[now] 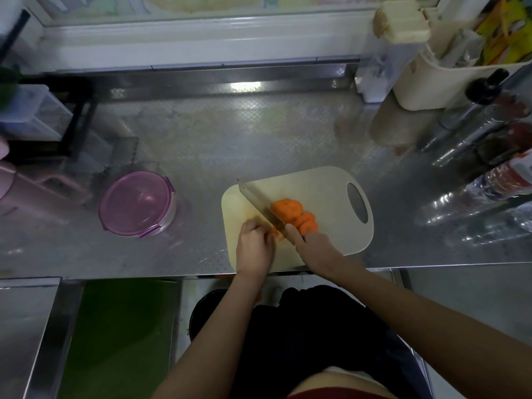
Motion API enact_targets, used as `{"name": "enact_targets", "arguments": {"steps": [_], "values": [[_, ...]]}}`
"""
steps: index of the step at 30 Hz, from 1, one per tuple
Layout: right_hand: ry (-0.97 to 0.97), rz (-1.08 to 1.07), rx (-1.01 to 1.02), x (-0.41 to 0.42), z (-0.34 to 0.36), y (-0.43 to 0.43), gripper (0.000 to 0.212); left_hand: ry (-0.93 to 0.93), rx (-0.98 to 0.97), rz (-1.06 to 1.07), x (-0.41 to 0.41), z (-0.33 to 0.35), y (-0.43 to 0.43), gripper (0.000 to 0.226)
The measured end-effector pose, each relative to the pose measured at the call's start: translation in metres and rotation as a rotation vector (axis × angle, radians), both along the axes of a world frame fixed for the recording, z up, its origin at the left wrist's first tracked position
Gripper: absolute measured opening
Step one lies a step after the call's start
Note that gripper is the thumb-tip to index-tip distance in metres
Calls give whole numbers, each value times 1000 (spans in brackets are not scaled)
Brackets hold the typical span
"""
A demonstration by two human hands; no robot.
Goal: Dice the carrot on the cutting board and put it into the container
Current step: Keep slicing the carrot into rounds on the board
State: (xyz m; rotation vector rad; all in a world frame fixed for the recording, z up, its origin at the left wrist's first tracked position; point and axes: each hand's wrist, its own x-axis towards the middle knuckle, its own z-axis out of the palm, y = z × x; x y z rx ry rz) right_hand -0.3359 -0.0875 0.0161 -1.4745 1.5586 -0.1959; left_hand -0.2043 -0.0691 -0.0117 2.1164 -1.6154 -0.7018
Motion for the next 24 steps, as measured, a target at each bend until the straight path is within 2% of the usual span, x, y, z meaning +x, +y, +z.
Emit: {"name": "enact_targets", "arguments": {"steps": [2, 5, 7, 12, 15, 19, 22, 24], "values": [[-24, 36, -31, 2, 1, 1, 43, 1, 4, 0, -1, 0, -1, 21], [3, 87, 31, 4, 1, 5, 56, 3, -8, -6, -2, -1, -1, 20], [27, 119, 37, 6, 2, 6, 57, 10, -17, -5, -2, -2, -1, 19], [-89, -21, -83, 14, 0, -3, 46, -4, -9, 0, -1, -4, -1, 19], [-60, -36, -34, 13, -4, -10, 46, -32, -14, -16, 1, -5, -1, 20], [-61, -108, 14, 9, -5, -12, 43, -60, -10, -32, 3, -3, 2, 36], [-99, -115, 6, 8, -2, -8, 24, -109, -32, -52, 6, -3, 8, 48], [-137, -91, -15, 6, 3, -5, 21, -120, -25, -59, 8, -4, 10, 50]]}}
